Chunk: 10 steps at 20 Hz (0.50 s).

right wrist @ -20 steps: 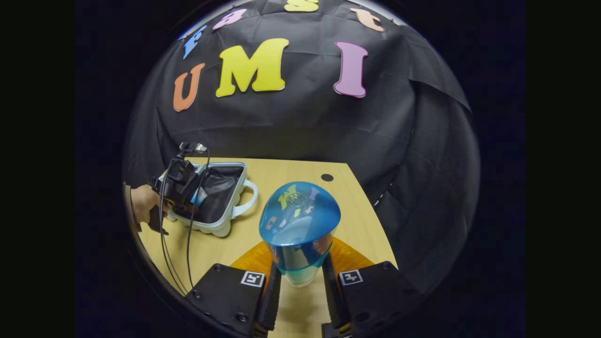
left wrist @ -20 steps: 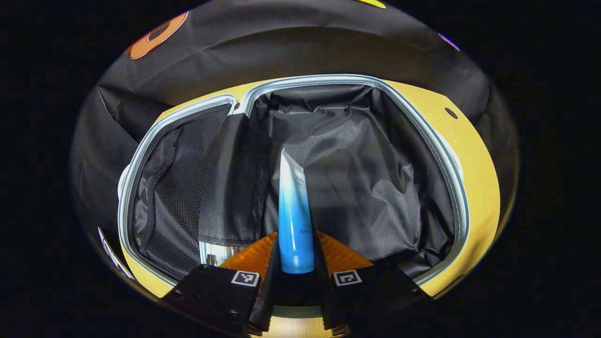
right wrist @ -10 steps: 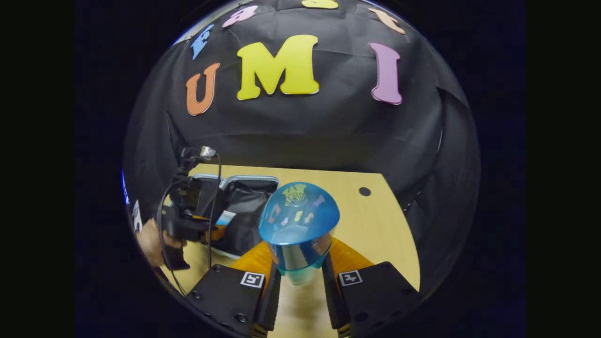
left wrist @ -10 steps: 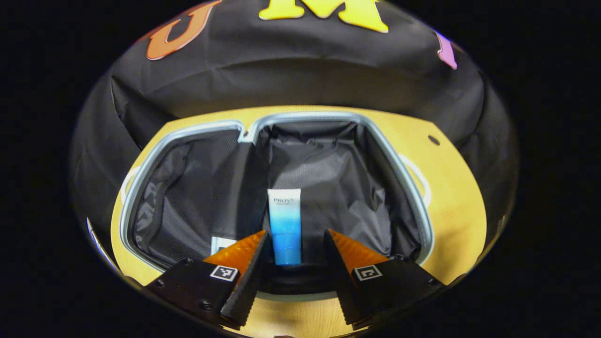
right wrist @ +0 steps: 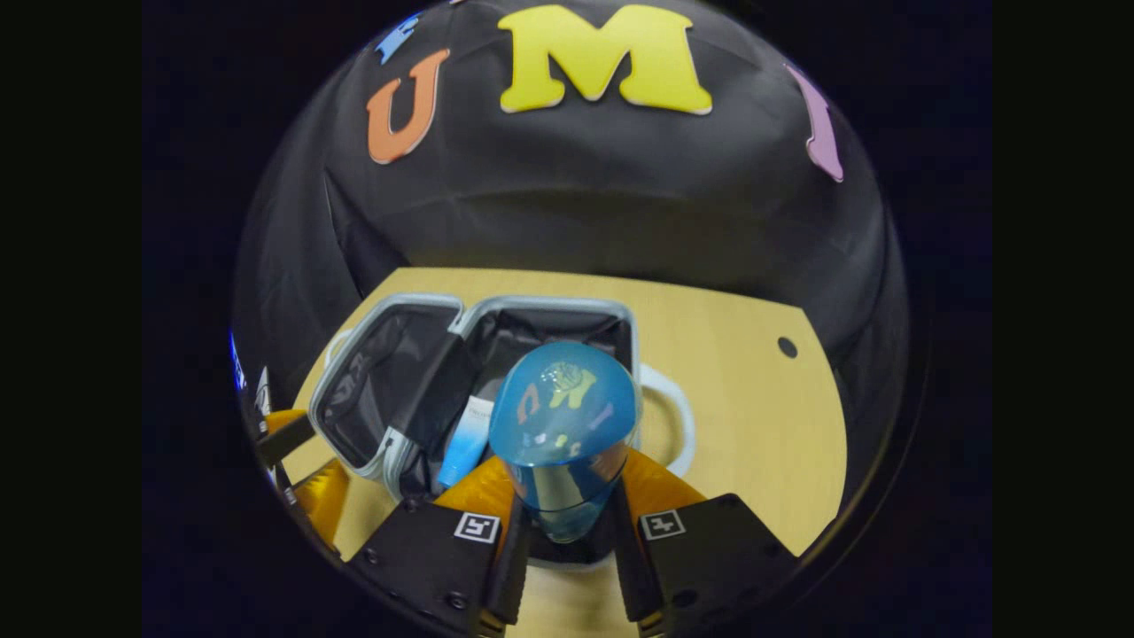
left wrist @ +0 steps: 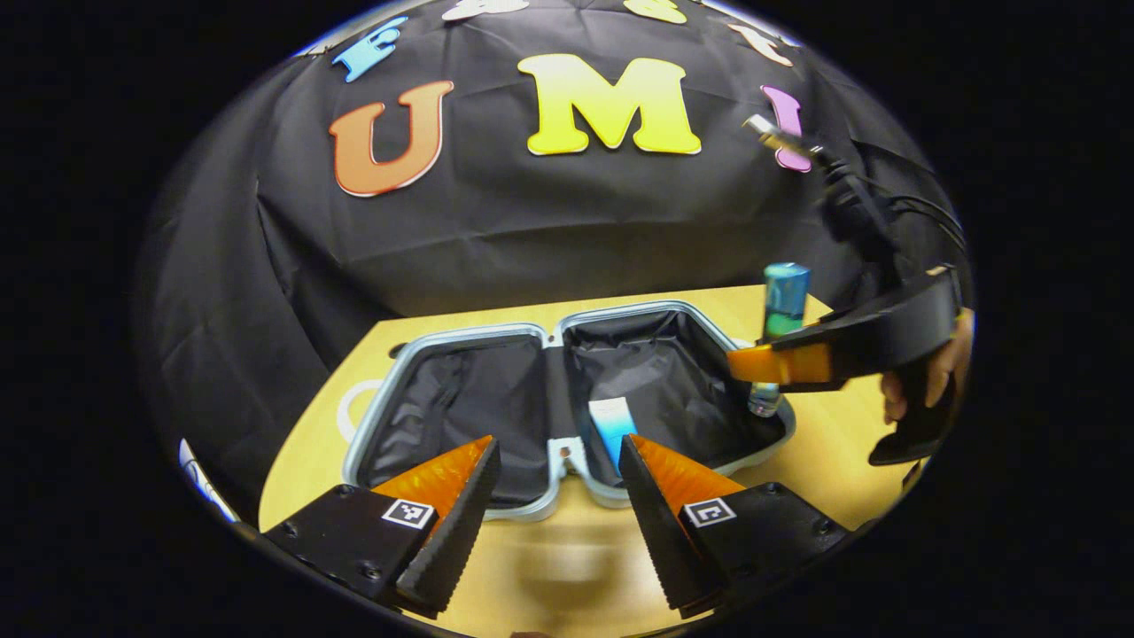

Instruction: First open the suitcase, pack the skin care products into it, and then close the suitcase.

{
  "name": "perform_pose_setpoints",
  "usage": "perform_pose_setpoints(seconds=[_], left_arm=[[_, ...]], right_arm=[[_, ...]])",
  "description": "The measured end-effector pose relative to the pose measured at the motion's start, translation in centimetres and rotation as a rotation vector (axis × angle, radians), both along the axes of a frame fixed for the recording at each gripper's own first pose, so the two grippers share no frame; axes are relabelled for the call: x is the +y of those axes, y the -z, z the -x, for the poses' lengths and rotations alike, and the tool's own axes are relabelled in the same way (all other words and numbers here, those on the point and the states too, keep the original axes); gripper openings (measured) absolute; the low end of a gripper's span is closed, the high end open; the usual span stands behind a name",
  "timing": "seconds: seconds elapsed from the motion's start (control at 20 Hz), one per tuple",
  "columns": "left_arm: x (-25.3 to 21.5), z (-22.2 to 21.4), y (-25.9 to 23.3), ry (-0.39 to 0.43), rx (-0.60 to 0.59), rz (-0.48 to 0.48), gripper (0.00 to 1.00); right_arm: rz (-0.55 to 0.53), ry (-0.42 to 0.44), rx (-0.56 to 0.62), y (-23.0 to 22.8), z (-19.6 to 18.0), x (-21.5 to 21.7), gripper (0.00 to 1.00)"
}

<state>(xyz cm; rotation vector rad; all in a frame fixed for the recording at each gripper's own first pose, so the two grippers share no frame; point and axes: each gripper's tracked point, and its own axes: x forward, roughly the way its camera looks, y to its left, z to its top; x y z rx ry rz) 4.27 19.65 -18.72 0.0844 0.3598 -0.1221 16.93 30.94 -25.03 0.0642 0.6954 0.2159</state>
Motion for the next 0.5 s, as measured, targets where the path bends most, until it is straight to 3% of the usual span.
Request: perform_pose_setpoints(seconds=[0.25, 0.45, 0.5], left_arm=[[3.5, 4.3, 1.3, -0.041, -0.011, -0.026, 0.98], [6.3, 5.6, 1.6, -0.079, -0.015, -0.009, 0.98], [6.9, 5.7, 1.6, -0.087, -0.015, -0.004, 0.98]], right_arm=[[0.043, -0.002, 0.098, 3.4, -0.3, 2.4, 0.41], [0.058, -0.01, 0.202, 5.5, 0.6, 4.0, 0.41], [0.049, 0.011, 0.173, 5.5, -0.4, 4.1, 0.41]])
